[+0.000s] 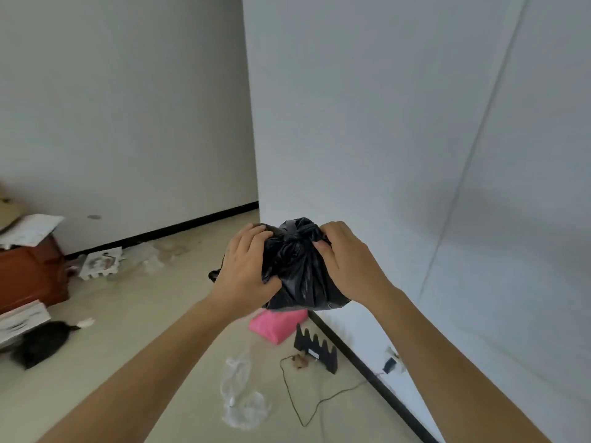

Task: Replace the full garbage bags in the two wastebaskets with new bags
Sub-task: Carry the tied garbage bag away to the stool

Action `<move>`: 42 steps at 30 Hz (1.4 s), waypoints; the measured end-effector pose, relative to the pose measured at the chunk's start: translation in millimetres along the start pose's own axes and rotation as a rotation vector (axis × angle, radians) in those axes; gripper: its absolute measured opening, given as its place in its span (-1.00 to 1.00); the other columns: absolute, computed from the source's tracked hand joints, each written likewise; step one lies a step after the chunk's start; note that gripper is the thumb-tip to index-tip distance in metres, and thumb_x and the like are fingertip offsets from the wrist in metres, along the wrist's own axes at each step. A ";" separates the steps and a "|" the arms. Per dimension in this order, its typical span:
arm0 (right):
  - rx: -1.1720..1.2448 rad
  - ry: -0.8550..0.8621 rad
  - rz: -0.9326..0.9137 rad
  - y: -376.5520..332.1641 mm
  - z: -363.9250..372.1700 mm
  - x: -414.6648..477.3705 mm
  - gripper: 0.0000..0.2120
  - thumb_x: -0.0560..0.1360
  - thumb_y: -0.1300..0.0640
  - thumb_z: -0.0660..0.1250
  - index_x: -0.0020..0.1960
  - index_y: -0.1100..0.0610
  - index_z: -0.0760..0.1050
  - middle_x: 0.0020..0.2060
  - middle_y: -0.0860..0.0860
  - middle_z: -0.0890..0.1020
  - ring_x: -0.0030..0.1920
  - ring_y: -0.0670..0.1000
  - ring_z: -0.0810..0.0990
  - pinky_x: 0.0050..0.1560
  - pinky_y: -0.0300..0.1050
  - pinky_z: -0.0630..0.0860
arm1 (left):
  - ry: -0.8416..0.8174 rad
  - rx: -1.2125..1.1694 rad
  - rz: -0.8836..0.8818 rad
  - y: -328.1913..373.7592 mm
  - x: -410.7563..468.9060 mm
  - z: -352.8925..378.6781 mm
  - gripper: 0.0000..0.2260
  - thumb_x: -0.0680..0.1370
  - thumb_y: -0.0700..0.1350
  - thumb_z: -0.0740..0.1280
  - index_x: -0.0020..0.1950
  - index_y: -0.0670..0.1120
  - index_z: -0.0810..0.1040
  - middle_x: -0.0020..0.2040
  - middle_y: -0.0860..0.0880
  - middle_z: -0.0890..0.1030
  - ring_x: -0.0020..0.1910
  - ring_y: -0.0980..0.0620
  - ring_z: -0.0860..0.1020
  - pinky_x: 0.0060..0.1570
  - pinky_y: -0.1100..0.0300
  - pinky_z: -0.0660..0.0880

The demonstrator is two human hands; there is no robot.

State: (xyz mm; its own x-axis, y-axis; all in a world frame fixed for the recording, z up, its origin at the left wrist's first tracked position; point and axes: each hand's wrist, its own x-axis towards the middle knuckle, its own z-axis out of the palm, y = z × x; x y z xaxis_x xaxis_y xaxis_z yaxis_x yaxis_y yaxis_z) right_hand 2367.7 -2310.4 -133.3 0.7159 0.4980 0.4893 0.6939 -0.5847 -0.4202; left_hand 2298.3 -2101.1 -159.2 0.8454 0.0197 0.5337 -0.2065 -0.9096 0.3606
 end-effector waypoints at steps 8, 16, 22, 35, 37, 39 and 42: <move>0.172 -0.060 -0.132 -70.3 153.6 169.2 -0.82 0.68 0.03 0.11 0.15 0.10 0.39 0.03 -0.03 0.48 -0.03 0.00 0.52 0.04 -0.01 0.50 | 0.080 0.150 -0.091 -198.5 46.6 -65.9 -0.46 0.40 -0.09 0.38 0.36 -0.14 0.39 0.37 -0.06 0.40 0.48 -0.09 0.21 0.46 -0.08 0.21; 0.205 -0.066 -0.120 0.4 271.3 330.6 -0.81 0.68 0.02 0.12 0.20 0.08 0.40 0.05 -0.08 0.49 0.00 -0.06 0.52 0.07 -0.06 0.49 | 0.082 0.125 -0.092 -349.5 169.5 1.9 -0.46 0.41 -0.11 0.38 0.37 -0.15 0.38 0.39 -0.06 0.39 0.49 -0.09 0.19 0.48 -0.07 0.18; 0.283 -0.104 -0.101 56.4 347.6 496.3 -0.80 0.67 0.00 0.14 0.24 0.01 0.40 0.07 -0.15 0.51 0.05 -0.15 0.51 0.10 -0.14 0.49 | 0.029 0.129 -0.105 -473.3 313.5 35.9 -0.47 0.41 -0.05 0.31 0.37 -0.14 0.37 0.38 -0.05 0.39 0.49 -0.06 0.18 0.47 -0.08 0.20; 0.165 -0.326 -0.263 79.0 582.2 839.1 -0.16 0.53 -0.02 0.38 0.57 -0.27 -0.13 0.27 -0.02 0.38 0.13 0.00 0.49 0.18 -0.03 0.52 | 0.133 0.163 -0.185 -803.9 523.3 62.2 -0.57 0.44 -0.14 0.29 0.30 -0.18 0.43 0.31 -0.09 0.47 0.44 -0.09 0.26 0.43 0.02 0.21; 0.195 -0.323 -0.220 88.8 625.6 891.6 -0.24 0.53 0.04 0.39 0.59 -0.16 0.03 0.26 -0.02 0.41 0.14 -0.03 0.49 0.20 -0.04 0.51 | 0.115 0.137 -0.183 -864.3 558.5 79.5 -0.58 0.44 -0.17 0.31 0.30 -0.18 0.43 0.31 -0.09 0.46 0.45 -0.10 0.26 0.43 0.05 0.18; 0.231 -0.310 -0.162 97.3 659.0 945.1 -0.32 0.54 0.12 0.38 0.57 -0.05 0.17 0.21 -0.01 0.44 0.07 -0.06 0.48 0.17 -0.03 0.52 | 0.063 0.104 -0.140 -918.6 603.6 94.9 -0.60 0.44 -0.22 0.31 0.29 -0.20 0.45 0.30 -0.12 0.48 0.44 -0.12 0.29 0.43 0.01 0.22; 0.199 -0.289 -0.106 120.1 691.5 1022.9 -0.36 0.56 0.17 0.35 0.57 0.03 0.20 0.20 0.03 0.45 0.10 -0.01 0.50 0.17 0.01 0.53 | 0.023 0.069 -0.078 -982.1 684.6 118.6 -0.67 0.45 -0.25 0.31 0.22 -0.23 0.48 0.22 -0.14 0.52 0.37 -0.13 0.37 0.38 -0.02 0.33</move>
State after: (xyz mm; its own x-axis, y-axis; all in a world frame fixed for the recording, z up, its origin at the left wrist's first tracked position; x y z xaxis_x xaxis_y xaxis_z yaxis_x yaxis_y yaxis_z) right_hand 3236.5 -1428.4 -211.8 0.6115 0.7264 0.3136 0.7464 -0.3981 -0.5333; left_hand 3138.3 -1243.6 -238.6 0.8457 0.1002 0.5241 -0.1056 -0.9314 0.3485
